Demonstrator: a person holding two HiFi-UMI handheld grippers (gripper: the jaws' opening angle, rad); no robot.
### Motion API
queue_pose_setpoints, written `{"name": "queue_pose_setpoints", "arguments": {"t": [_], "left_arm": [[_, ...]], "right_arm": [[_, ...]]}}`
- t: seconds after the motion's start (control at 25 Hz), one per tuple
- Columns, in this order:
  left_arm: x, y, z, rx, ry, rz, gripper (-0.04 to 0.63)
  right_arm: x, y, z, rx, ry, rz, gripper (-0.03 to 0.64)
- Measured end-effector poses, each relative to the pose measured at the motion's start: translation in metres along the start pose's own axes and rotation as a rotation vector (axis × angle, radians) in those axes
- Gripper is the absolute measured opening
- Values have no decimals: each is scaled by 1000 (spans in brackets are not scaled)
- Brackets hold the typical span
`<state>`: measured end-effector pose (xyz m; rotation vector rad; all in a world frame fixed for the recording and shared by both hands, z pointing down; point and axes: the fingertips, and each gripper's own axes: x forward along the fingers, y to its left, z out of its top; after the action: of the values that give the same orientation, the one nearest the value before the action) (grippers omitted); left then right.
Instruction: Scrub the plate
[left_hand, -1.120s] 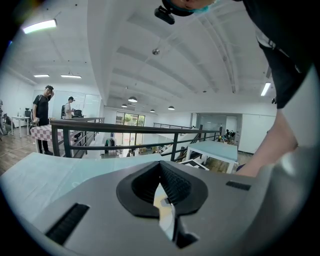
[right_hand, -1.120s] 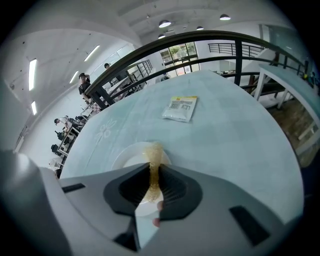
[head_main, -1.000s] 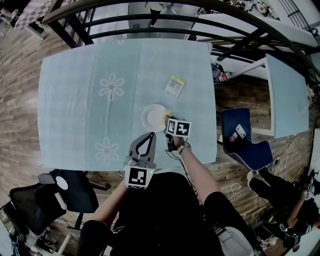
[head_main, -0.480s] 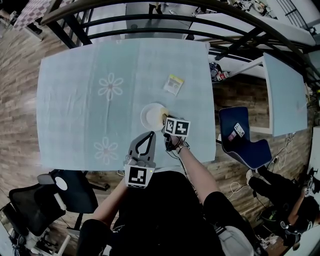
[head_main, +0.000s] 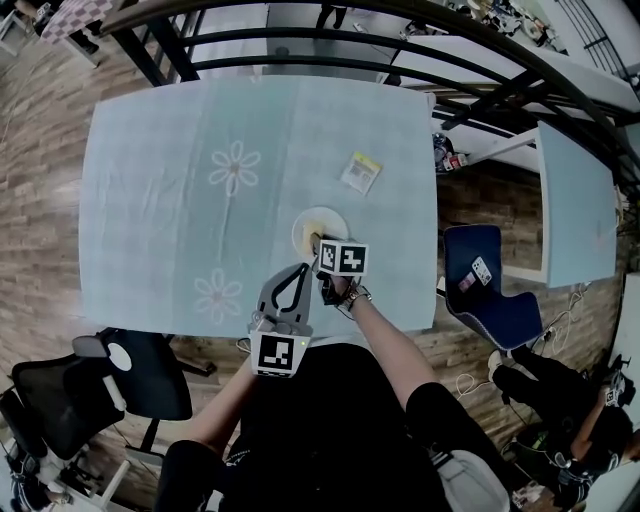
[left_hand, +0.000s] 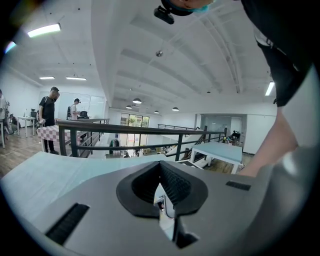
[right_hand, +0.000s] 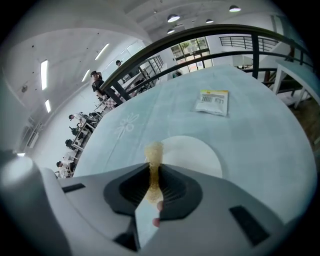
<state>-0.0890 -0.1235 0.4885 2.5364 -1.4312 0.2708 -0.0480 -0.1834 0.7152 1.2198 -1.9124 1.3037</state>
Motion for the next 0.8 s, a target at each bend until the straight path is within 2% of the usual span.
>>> {"name": "queue_pose_setpoints", "arguments": {"t": [0.12,0.28,0.8], "left_arm": [[-4,4,-4,-10,6,16,11],[-7,11,-2,-13,4,28,11],[-10,6,-5,4,11,7,11]], "right_arm": [[6,11,-4,-19,22,23,52],[12,12,-7,-17,42,11,52],[2,-29,-15,52,31,-62,52]]}}
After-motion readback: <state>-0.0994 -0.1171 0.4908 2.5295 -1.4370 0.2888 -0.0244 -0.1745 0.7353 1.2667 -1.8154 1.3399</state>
